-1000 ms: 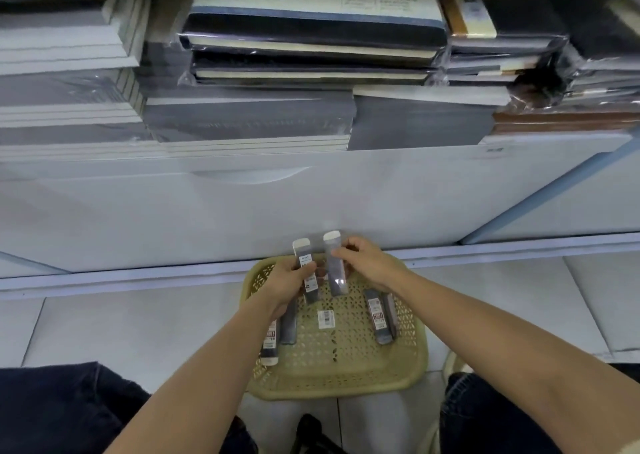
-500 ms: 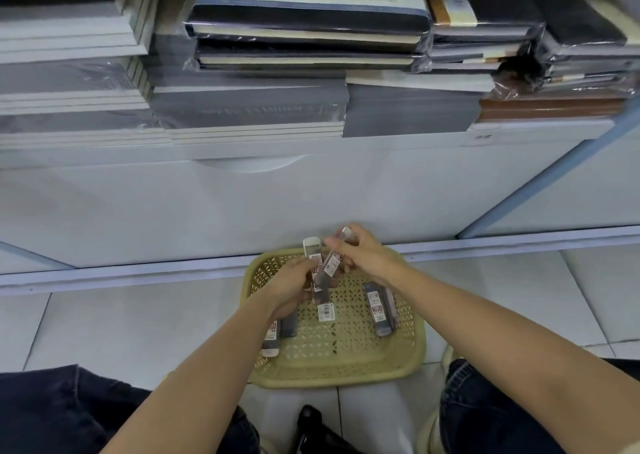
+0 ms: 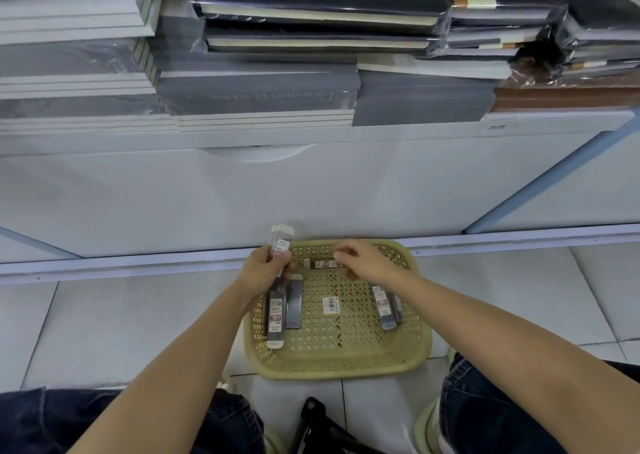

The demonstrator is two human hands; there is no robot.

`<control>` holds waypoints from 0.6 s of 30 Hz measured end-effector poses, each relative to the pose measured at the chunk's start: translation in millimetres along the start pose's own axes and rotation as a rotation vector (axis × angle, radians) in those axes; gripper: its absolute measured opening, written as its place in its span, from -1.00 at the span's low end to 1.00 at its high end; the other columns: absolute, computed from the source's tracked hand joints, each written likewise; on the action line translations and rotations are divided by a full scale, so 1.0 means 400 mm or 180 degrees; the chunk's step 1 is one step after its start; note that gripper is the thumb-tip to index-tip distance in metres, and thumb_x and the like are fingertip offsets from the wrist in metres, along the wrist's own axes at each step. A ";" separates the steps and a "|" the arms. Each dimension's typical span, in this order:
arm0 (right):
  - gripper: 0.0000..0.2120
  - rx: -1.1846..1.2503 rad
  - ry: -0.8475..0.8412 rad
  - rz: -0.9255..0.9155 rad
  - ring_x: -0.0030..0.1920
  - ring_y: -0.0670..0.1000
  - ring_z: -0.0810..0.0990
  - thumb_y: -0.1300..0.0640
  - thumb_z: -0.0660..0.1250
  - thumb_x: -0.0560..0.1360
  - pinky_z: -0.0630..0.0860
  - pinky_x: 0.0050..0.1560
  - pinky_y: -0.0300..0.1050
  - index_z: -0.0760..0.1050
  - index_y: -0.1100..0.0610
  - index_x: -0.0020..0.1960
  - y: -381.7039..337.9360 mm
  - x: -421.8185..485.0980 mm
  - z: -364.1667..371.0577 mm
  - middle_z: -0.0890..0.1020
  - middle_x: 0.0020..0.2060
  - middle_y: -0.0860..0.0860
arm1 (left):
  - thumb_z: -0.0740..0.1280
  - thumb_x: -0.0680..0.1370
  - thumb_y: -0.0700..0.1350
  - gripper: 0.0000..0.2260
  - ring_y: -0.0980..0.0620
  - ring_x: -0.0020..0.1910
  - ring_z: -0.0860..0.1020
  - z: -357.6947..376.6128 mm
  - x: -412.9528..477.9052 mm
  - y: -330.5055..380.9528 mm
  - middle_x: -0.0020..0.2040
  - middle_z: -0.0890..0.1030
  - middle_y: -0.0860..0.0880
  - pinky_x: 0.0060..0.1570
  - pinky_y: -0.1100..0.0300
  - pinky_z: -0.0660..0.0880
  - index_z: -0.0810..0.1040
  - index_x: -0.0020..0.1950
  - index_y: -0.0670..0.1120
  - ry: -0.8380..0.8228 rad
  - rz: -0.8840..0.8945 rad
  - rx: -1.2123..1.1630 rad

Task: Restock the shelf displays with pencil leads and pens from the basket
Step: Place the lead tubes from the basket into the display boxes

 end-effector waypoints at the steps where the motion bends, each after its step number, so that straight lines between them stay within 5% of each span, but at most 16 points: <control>1: -0.68 -0.0252 -0.0075 0.0010 -0.11 -0.08 0.59 0.06 0.25 0.60 0.59 -0.02 -0.16 0.46 0.11 0.33 0.025 0.005 0.016 0.61 0.01 0.00 | 0.28 0.62 -0.19 -0.87 0.04 -0.42 0.47 -0.037 0.003 -0.009 -0.33 0.55 -0.06 -0.47 0.28 0.44 0.50 -0.11 -0.18 0.0200 0.0011 0.0049; 7: -0.61 -0.1287 0.0214 -0.0182 0.11 0.02 0.55 0.11 0.34 0.55 0.51 0.19 -0.05 0.40 0.06 0.36 0.053 0.057 0.069 0.43 0.34 0.08 | 0.28 0.60 -0.22 -0.77 0.04 -0.50 0.33 -0.170 0.009 -0.099 -0.44 0.42 -0.05 -0.59 0.35 0.24 0.43 -0.26 -0.15 0.0858 -0.0077 -0.0114; 12: -0.52 -0.2045 0.0451 -0.0072 0.30 0.12 0.42 0.14 0.32 0.55 0.46 0.23 0.01 0.29 0.15 0.42 0.097 0.059 0.105 0.40 0.34 0.11 | 0.31 0.59 -0.19 -0.78 0.08 -0.53 0.35 -0.173 0.013 -0.140 -0.45 0.45 -0.03 -0.58 0.31 0.25 0.47 -0.27 -0.14 0.0805 -0.0187 -0.0130; 18: -0.63 -0.2330 0.0249 -0.0126 0.18 0.10 0.46 0.06 0.37 0.51 0.50 0.08 -0.01 0.44 0.15 0.27 0.123 0.059 0.133 0.42 0.25 0.08 | 0.31 0.59 -0.18 -0.79 0.12 -0.53 0.37 -0.170 0.017 -0.136 -0.45 0.46 0.00 -0.56 0.30 0.29 0.46 -0.25 -0.13 0.0704 -0.0166 -0.0090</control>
Point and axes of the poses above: each hand's wrist, its own x-axis towards the middle knuckle, its own z-axis out of the palm, y = z × x, the point moved 10 cm from there along x, towards the middle knuckle
